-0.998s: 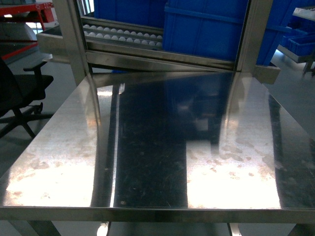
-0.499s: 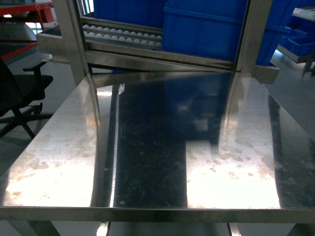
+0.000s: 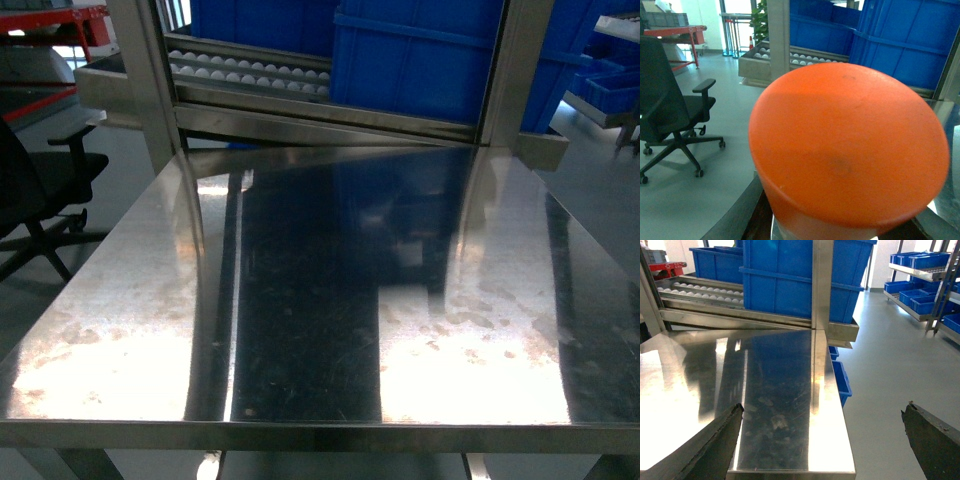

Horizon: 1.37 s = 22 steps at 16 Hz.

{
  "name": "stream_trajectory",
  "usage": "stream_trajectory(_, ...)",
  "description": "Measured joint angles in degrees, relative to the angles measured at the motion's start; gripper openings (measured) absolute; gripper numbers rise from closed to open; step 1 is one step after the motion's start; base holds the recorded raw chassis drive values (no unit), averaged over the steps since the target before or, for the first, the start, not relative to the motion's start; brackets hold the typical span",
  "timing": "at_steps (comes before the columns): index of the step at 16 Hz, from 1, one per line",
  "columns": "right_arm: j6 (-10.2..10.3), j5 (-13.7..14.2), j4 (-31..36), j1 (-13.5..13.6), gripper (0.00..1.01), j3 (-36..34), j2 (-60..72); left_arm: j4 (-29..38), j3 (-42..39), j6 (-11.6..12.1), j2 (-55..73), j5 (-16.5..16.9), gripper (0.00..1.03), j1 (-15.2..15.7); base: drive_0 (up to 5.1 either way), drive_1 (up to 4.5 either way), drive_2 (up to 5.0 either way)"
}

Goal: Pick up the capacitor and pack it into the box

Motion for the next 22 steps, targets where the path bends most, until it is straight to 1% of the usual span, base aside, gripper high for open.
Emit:
stream_trajectory(3, 0.0, 0.0, 0.0, 0.0, 0.98, 0.0, 0.0, -2.54, 0.0, 0.0, -2.32, 0.0, 0.44, 0.0, 0.0, 0.0, 0.0)
stream_trajectory(6, 0.0, 0.0, 0.0, 0.0, 0.98, 0.0, 0.0, -7.28, 0.0, 0.02, -6.49, 0.0, 0.44, 0.0, 0.0, 0.0, 0.0)
stream_trajectory(7, 0.0, 0.02, 0.0, 0.0, 0.98, 0.0, 0.0, -16.2, 0.0, 0.0, -12.7, 0.09, 0.44, 0.0, 0.0, 0.0, 0.0)
stream_trajectory(8, 0.0, 0.02, 0.0, 0.0, 0.98, 0.0, 0.0, -14.73, 0.02, 0.04, -14.73, 0.15, 0.44, 0.0, 0.0, 0.0, 0.0)
stream_trajectory(10, 0.0, 0.02, 0.09, 0.0, 0.98, 0.0, 0.0, -16.24, 0.02, 0.04, -14.73, -0.02, 0.44, 0.0, 0.0, 0.0, 0.0)
stream_trajectory(11, 0.0, 0.0, 0.0, 0.0, 0.98, 0.0, 0.0, -15.43, 0.02, 0.04, -14.75, -0.02, 0.44, 0.0, 0.0, 0.0, 0.0)
stream_trajectory(22, 0.0, 0.0, 0.0, 0.0, 0.98, 0.0, 0.0, -15.82, 0.02, 0.04, -14.75, 0.0, 0.44, 0.0, 0.0, 0.0, 0.0)
